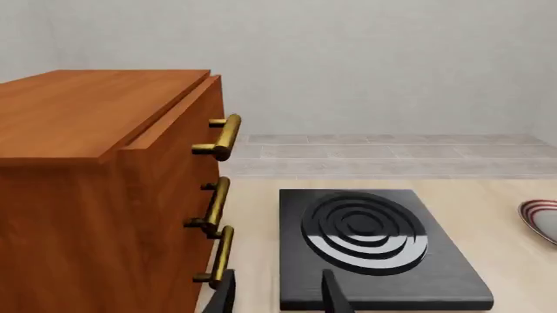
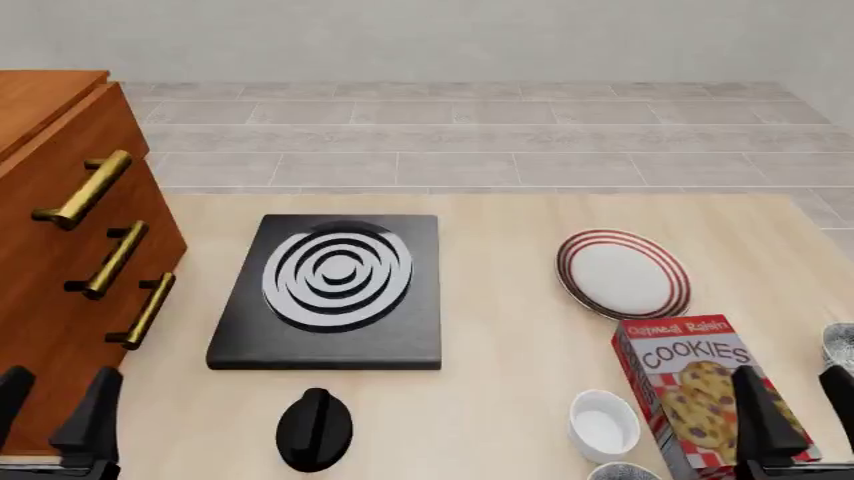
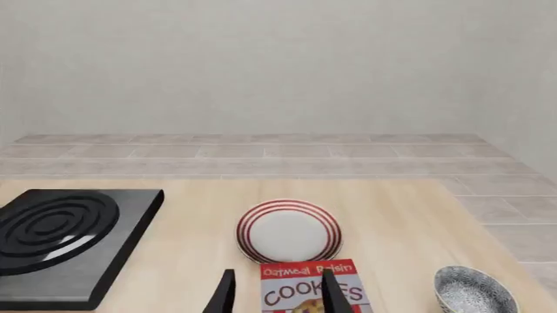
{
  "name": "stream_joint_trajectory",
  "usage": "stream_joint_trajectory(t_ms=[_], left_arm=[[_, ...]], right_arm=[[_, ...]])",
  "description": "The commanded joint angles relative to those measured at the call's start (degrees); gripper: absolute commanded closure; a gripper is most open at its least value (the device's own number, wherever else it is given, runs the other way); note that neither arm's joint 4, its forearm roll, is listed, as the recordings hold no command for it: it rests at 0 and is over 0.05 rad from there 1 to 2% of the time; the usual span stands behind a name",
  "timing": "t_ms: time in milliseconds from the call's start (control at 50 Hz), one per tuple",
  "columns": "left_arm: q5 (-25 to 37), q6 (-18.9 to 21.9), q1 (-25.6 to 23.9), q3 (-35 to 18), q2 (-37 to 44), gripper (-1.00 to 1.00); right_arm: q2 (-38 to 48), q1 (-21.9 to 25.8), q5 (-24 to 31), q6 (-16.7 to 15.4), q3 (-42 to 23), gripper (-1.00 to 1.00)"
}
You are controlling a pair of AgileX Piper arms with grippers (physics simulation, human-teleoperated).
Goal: Pick the akita bowl next to the ramekin and place it on the plate.
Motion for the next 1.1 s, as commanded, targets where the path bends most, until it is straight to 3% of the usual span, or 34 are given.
stream_joint_trajectory(t_ms=[20, 340, 480, 600, 640, 740, 920, 1100], left_arm=[[0.15, 0.26, -0.19, -0.21, 0.01, -1.00], [0.11, 0.03, -0.36, -0.22, -0.03, -1.00], [-0.22, -0.28, -0.17, -0.25, -0.03, -1.00], [-0.05, -0.04, -0.11, -0.22, -0.03, -1.00], [0.00, 0.05, -0.07, -0.21, -0.03, -1.00], [-0.17, -0.21, 0.17, -0.22, -0.04, -1.00], [-0.30, -0.48, 0.12, -0.20, -0.04, -1.00], [-0.53, -0.71, 0.19, -0.27, -0.04, -1.00]], right_arm=[[1.12, 0.16, -0.47, 0.44, -0.11, -1.00], [0.93, 1.23, 0.03, -2.02, -1.13, -1.00], [3.10, 1.90, 0.24, -0.89, -2.12, -1.00], [2.23, 3.36, 3.56, -2.30, -4.16, -1.00], [3.30, 3.76, 4.40, -1.03, -4.96, -1.00], [2.14, 4.45, 7.58, -3.59, -6.54, -1.00], [1.50, 6.65, 13.95, -3.75, -10.84, -1.00], [3.60, 6.86, 15.55, -6.83, -12.64, -1.00]])
